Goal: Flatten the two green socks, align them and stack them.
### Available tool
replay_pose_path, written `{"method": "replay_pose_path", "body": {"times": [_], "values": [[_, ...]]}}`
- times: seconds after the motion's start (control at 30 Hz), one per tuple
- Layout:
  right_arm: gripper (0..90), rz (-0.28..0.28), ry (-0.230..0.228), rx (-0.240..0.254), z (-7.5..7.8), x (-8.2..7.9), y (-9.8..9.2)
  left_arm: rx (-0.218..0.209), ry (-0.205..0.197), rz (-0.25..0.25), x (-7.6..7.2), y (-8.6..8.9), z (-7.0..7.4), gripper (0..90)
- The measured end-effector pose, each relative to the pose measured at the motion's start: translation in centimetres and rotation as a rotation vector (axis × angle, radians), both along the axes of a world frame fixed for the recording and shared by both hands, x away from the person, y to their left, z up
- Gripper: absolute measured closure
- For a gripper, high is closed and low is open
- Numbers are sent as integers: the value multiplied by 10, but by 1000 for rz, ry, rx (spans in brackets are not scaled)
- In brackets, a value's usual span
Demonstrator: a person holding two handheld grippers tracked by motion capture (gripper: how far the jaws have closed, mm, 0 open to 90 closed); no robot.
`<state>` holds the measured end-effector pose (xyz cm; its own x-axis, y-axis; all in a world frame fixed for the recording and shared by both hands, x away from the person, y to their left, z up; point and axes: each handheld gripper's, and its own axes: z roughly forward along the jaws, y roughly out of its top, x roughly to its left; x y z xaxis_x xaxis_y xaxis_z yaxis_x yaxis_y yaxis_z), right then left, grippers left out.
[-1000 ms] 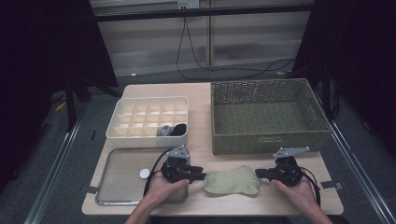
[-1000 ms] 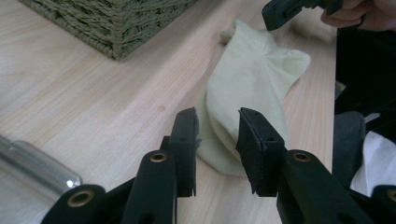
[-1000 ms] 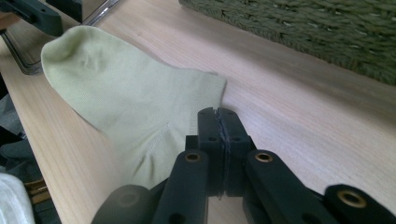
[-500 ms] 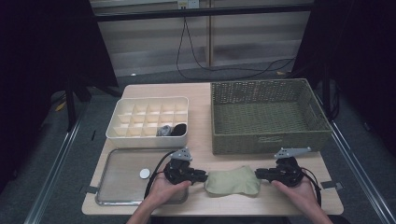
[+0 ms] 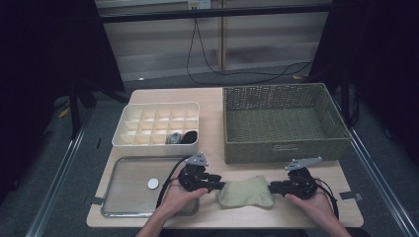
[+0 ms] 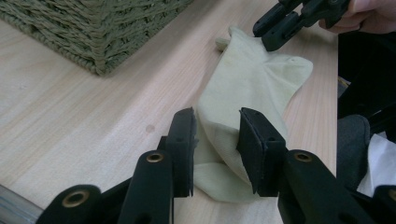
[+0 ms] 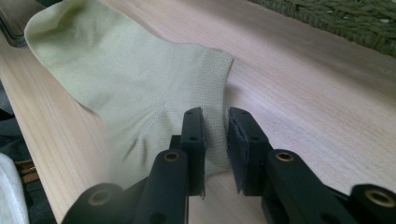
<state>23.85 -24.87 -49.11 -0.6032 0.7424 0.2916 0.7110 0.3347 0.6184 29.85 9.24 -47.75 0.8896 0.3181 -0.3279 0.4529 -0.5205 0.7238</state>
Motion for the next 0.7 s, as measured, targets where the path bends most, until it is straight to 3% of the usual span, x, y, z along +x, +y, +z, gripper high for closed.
{"method": "replay_pose_path", "body": {"times": [0.17,0.33,0.47,0.57,0.63,0.7], "values": [[769,0,-3,-4,0,0,0,-47,1,22,1,4,7,638],[789,-2,-3,-4,0,0,1,-4,-2,10,1,0,2,628],[835,-1,-3,-2,0,0,0,37,14,-3,3,2,-3,746],[863,-1,-2,13,2,0,-1,36,28,-1,2,2,-5,891],[865,-3,-5,19,3,0,-1,52,26,-1,0,1,-4,900],[866,-11,-10,26,6,0,-2,29,28,0,-2,1,-3,900]]}}
